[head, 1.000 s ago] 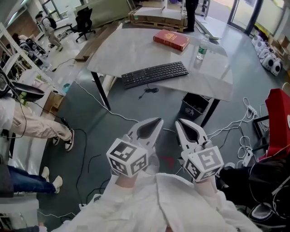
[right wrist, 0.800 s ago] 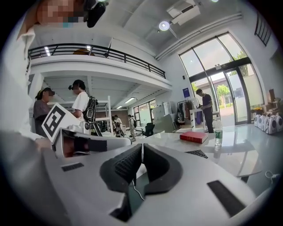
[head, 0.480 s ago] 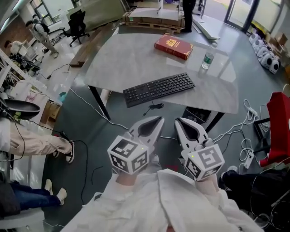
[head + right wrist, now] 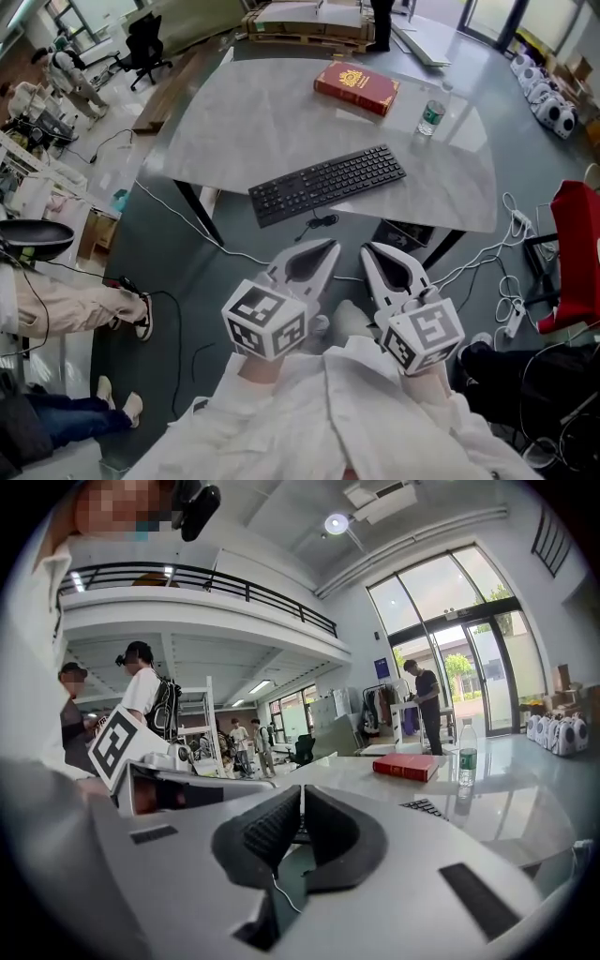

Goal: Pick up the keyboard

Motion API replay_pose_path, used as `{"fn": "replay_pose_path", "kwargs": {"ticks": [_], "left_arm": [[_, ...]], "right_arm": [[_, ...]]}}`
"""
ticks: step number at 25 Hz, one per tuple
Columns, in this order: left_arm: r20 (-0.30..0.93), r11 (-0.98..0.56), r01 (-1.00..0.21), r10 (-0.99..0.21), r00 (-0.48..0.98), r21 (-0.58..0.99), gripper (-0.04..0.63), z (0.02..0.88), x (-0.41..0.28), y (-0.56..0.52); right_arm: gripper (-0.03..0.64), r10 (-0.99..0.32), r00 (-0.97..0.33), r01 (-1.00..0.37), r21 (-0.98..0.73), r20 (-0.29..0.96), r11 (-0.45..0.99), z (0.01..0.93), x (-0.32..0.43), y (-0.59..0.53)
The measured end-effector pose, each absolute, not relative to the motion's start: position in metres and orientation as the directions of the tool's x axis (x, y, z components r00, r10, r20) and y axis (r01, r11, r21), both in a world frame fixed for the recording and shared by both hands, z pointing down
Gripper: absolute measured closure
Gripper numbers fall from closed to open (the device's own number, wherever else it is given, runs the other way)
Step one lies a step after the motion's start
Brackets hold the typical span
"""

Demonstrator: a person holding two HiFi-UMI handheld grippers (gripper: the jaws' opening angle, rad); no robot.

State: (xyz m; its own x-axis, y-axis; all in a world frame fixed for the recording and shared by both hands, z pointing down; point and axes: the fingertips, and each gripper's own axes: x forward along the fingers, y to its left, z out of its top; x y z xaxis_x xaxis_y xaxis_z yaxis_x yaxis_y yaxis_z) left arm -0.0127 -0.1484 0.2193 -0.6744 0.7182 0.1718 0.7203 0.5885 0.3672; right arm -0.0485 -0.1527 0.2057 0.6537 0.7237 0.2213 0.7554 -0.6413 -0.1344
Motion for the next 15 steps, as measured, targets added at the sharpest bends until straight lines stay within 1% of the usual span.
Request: {"fn": "replay_pose_path", "kwargs": {"ticks": [8, 15], "left_arm": [[0.195, 0.575, 0.726, 0.717, -0.669, 0.376, 0.577, 0.226, -0.008, -0.105], [0.201, 0.550, 0.738, 0.732, -0.651, 0.391, 0.577, 0.229, -0.005, -0.050]], "right_arm": [[0.583, 0.715, 0.657, 0.753, -0.162, 0.239, -0.638, 0.216, -0.045, -0.108], [0.583, 0.680, 0.689, 0.723, -0.166, 0.251, -0.671, 0.217, -0.038, -0.048]]}}
